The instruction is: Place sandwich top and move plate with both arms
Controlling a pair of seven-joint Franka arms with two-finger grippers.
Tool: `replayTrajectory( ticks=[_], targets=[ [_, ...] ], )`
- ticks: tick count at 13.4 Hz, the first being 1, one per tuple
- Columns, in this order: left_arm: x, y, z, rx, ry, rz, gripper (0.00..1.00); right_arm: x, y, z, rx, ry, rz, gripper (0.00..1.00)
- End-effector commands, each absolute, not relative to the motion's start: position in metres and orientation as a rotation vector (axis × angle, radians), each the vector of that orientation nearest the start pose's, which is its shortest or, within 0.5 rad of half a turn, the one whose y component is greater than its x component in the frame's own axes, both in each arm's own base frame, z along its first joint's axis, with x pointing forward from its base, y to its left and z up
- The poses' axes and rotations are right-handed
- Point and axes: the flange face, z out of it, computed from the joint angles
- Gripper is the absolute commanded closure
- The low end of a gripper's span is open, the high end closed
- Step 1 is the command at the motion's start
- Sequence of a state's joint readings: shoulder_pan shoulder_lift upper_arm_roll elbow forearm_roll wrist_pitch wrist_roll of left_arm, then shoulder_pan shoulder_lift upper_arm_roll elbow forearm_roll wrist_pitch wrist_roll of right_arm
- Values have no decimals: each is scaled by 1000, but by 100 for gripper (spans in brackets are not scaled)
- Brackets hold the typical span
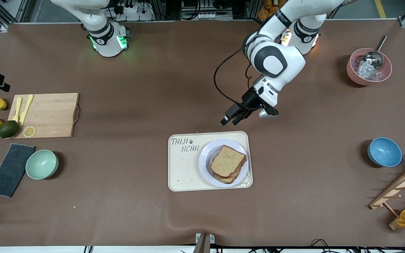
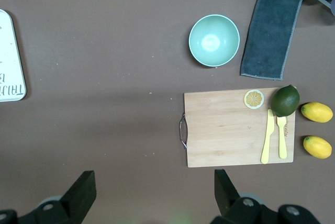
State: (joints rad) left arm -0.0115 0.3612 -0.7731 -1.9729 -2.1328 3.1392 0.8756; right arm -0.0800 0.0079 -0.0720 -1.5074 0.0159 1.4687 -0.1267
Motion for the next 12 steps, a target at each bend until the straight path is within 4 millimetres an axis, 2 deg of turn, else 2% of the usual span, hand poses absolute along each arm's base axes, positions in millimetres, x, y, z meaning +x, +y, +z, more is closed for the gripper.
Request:
replayTrajectory(
  ticks=[1, 3, 7, 9, 12],
  targets=[
    [468, -341, 358, 2013, 823, 321, 0, 540, -80, 644, -3141, 20, 71, 0],
    [472, -341, 376, 2002, 787, 363, 0, 540, -80, 644, -3141, 20, 71, 0],
    [505, -344, 402, 1886, 712, 372, 0, 540, -80, 644, -3141, 20, 71, 0],
    [529, -332, 408, 1825, 606, 371, 0, 540, -80, 644, -3141, 20, 71, 0],
    [555, -313, 415, 1895, 413, 428, 0, 540, -80, 644, -3141, 20, 71, 0]
  ],
)
